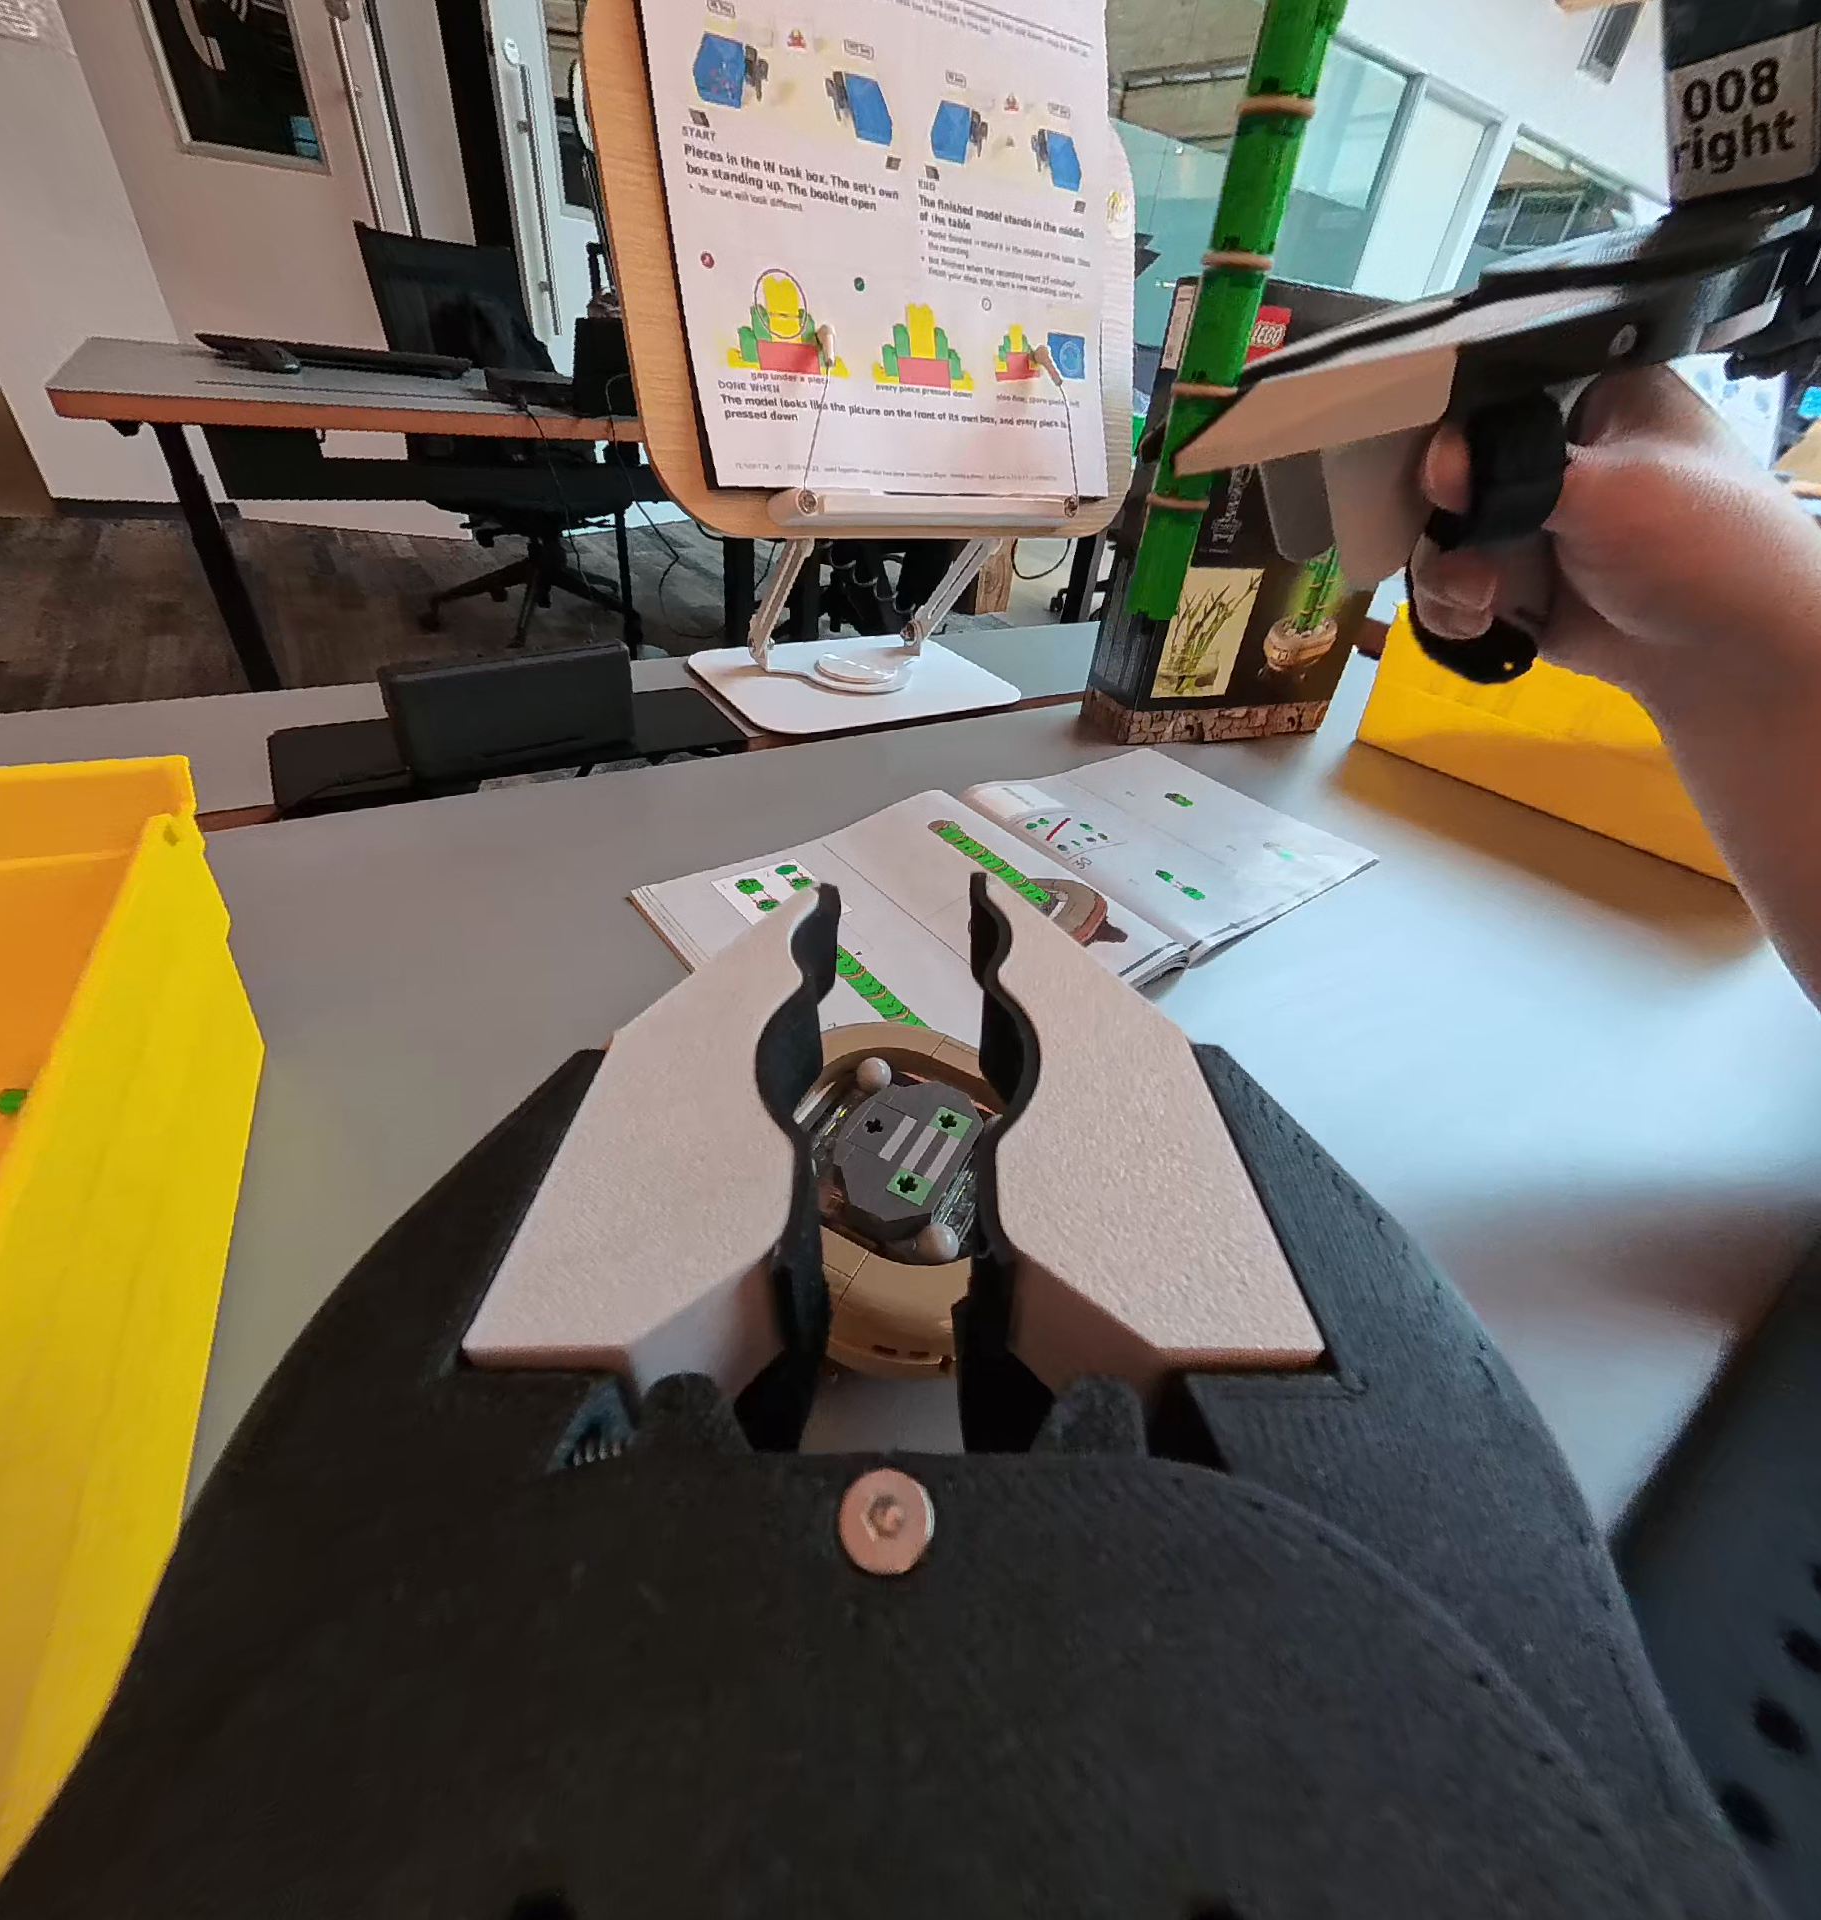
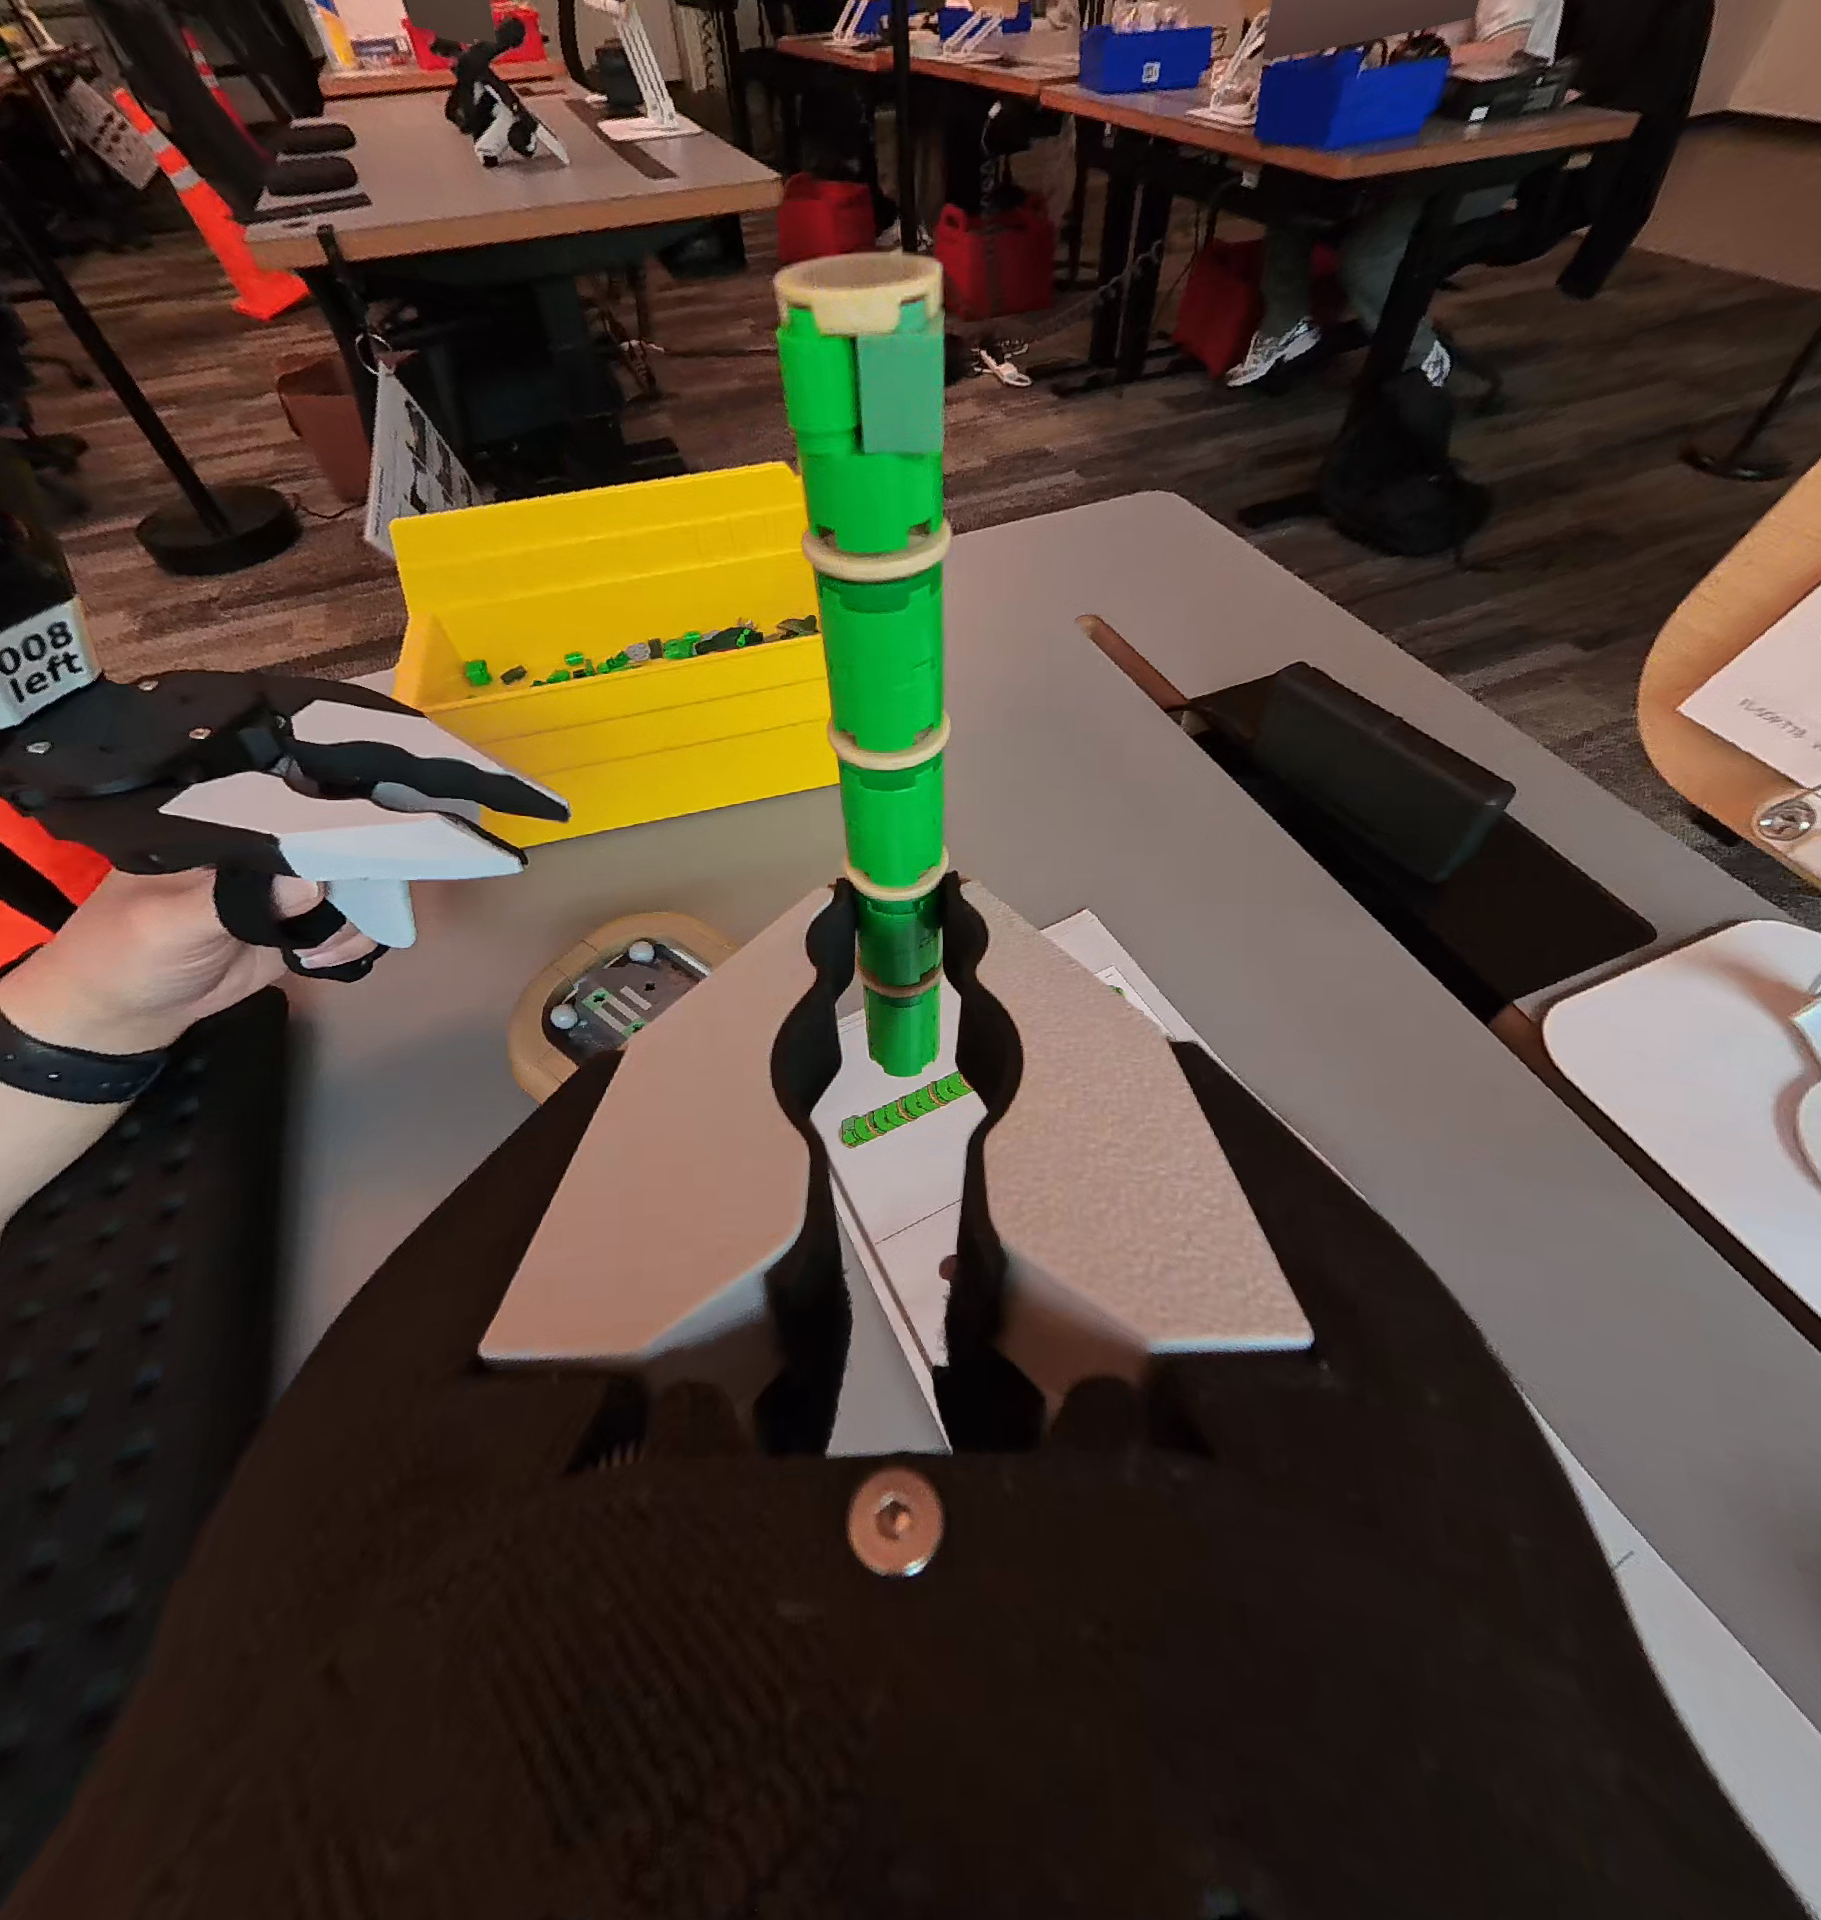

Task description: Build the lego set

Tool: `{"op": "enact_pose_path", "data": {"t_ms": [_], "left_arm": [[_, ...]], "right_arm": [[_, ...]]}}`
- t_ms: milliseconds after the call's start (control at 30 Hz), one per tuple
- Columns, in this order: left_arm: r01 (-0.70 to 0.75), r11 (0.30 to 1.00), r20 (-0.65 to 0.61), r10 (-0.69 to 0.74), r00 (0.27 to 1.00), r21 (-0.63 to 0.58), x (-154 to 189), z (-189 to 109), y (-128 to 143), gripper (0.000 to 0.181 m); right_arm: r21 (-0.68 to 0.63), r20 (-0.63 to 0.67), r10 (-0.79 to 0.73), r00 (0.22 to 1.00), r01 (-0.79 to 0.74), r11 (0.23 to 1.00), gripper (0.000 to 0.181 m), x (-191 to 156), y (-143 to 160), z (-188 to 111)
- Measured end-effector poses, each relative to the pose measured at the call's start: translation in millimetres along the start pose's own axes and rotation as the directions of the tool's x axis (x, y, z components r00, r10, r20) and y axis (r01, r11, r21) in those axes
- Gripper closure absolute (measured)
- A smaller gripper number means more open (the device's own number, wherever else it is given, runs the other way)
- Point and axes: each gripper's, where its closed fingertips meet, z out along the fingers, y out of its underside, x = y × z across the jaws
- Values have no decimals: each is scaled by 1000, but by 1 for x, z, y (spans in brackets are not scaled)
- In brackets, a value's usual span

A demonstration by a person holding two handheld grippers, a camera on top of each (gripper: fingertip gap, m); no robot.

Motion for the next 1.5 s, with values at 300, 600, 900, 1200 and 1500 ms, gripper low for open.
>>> {"op": "enact_pose_path", "data": {"t_ms": [300, 600, 900, 1200, 1500], "left_arm": [[-14, 1000, 4, 14, 1000, -19, 0, 2, 3, 157], [-12, 1000, 4, 12, 1000, -22, 0, 2, 4, 157], [-12, 1000, 5, 13, 1000, -24, 0, 2, 4, 157], [-13, 1000, 6, 13, 1000, -24, 0, 2, 4, 157], [-11, 1000, 4, 11, 1000, -21, 0, 1, 4, 157]], "right_arm": [[-15, 16, -2, 1000, 3, 1000, 166, -5, 3, 4], [-15, 20, -2, 1000, 2, 1000, 167, -5, 3, 3], [-16, 26, -8, 1000, 8, 1000, 165, -8, 2, 4], [-19, 32, -10, 999, 10, 1000, 166, -10, 2, 5], [-37, 62, -14, 998, 16, 999, 166, -25, 8, 17]]}}
